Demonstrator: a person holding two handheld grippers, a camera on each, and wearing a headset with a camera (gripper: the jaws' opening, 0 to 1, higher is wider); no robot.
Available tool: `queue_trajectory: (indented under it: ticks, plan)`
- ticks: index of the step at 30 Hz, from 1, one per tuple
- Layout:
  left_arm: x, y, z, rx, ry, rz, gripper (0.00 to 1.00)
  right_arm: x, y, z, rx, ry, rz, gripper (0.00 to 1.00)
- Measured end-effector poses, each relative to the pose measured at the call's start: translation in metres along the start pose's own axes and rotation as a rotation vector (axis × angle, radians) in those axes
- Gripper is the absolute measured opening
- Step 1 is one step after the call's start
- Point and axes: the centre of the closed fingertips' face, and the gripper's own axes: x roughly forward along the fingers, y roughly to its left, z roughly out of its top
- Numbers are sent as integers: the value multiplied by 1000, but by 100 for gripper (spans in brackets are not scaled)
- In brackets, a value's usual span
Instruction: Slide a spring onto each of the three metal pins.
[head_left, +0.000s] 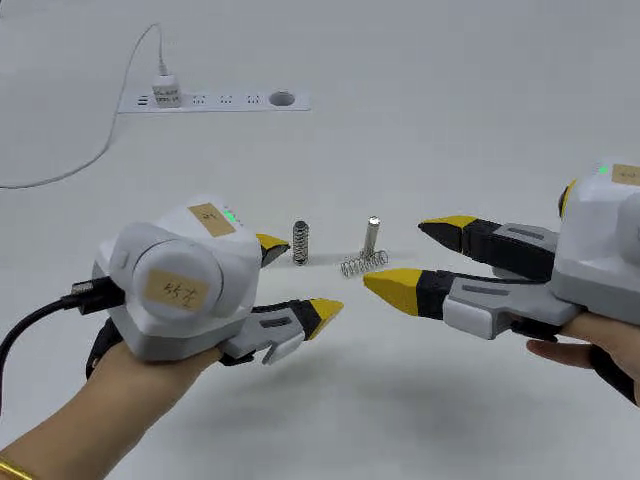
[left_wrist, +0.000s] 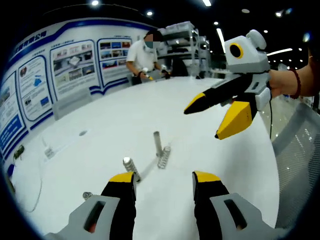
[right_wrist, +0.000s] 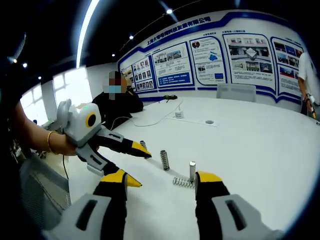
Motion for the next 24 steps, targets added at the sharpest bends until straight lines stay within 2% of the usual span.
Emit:
queue_trajectory:
  ticks: [5,10,18,24]
  plan:
    - [11,-3,0,8,7,-15,43,-8,-1,-9,5,13,-5,57]
    - [25,-4,-5,9,31,-29,43,-13,2,-20,-18,35,-8,61]
    - [43,-3,-6,35,44,-50,39,-22,1,-37,11,56,-27,61]
    - [53,-2,-9,46,52,-58,32,-27,-1,-39,35,51,-42,61]
